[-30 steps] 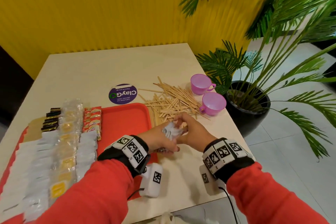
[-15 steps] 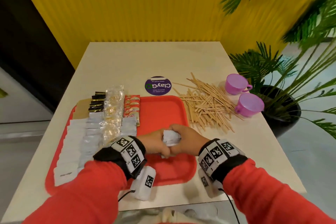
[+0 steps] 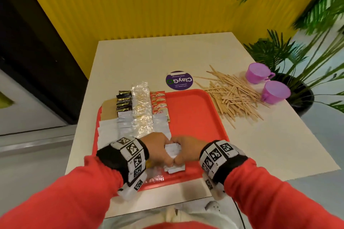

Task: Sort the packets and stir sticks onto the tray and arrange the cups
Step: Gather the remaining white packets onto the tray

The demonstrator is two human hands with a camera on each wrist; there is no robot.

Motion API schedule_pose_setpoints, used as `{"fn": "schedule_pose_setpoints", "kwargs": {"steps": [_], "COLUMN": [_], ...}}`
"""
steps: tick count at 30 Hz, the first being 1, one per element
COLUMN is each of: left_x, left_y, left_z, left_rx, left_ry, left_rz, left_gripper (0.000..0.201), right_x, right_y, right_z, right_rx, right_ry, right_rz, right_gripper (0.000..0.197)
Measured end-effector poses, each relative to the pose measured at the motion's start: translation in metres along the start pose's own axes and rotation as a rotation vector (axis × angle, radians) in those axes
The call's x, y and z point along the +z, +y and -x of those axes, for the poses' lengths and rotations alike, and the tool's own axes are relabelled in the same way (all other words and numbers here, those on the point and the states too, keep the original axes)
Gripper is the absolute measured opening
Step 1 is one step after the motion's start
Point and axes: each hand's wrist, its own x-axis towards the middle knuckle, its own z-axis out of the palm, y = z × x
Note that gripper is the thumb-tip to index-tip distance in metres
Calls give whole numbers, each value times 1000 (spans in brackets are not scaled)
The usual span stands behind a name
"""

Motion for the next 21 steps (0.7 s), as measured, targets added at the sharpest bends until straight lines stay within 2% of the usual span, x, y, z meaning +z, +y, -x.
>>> {"fn": "schedule_pose_setpoints", "kwargs": {"steps": [2, 5, 10, 13, 15, 17, 19, 21], "left_x": [6, 14, 14, 12, 11, 10, 10, 11], "left_y": [-6, -12, -18, -22, -23, -25, -27, -28], "left_z": [2, 4, -1, -6, -8, -10, -11, -11], "left_rx": [10, 25, 68, 89, 95, 112, 137, 146], "left_ry": [-5, 31, 180, 239, 257, 275, 287, 288], "left_rz": [-46, -134, -163, -184, -212, -221, -210, -200], "left_gripper": [34, 34, 23, 25, 30, 34, 43, 55], "right_x": [10, 20, 27, 28, 30, 32, 36, 41], "right_y": [-5, -13, -19, -16, -11, -6, -1, 3], "right_z": [0, 1, -4, -8, -9, -8, -3, 2], "right_rx": [33, 70, 82, 76, 66, 79, 134, 210], "right_ry": [-4, 14, 202, 298, 367, 422, 425, 391], "right_rz": [79, 206, 219, 216, 153, 51, -9, -22], "right_gripper": [56, 54, 42, 38, 54, 83, 108, 120]}}
